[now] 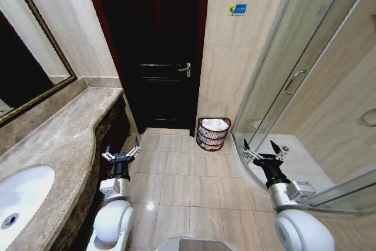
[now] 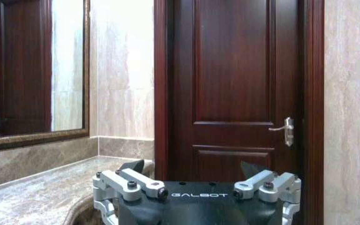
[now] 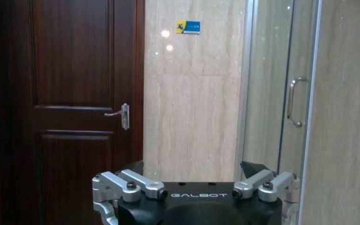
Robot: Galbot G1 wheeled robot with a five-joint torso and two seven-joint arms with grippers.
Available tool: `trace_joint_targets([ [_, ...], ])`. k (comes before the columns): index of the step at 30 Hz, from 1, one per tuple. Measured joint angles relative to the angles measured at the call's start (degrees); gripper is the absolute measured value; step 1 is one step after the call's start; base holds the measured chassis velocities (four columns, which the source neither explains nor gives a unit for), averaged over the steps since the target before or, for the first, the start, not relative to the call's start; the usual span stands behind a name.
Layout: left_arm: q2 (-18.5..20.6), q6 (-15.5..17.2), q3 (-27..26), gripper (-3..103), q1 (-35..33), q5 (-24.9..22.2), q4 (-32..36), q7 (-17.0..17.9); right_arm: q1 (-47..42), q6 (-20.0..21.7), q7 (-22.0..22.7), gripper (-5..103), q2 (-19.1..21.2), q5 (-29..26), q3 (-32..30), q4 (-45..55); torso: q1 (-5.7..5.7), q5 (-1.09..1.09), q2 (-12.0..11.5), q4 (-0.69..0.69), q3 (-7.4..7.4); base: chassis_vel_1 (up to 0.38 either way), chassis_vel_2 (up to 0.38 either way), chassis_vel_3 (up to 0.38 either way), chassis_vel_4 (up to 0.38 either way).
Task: Discard the used towel into the hamper.
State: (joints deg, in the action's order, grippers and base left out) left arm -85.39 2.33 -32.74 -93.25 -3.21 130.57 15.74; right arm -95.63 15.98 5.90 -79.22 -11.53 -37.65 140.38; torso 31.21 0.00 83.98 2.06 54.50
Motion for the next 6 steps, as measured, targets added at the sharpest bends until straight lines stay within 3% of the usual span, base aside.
trace_joint_targets([
  [6, 0.00, 0.03, 0.01, 100, 0.00, 0.00, 0.02, -0.03, -0.02, 0.00, -0.02, 100, 0.00, 0.03, -0.02, -0.01, 0.00, 0.00, -0.01, 0.00, 0.00, 0.000, 0.000, 0.000, 0.000],
])
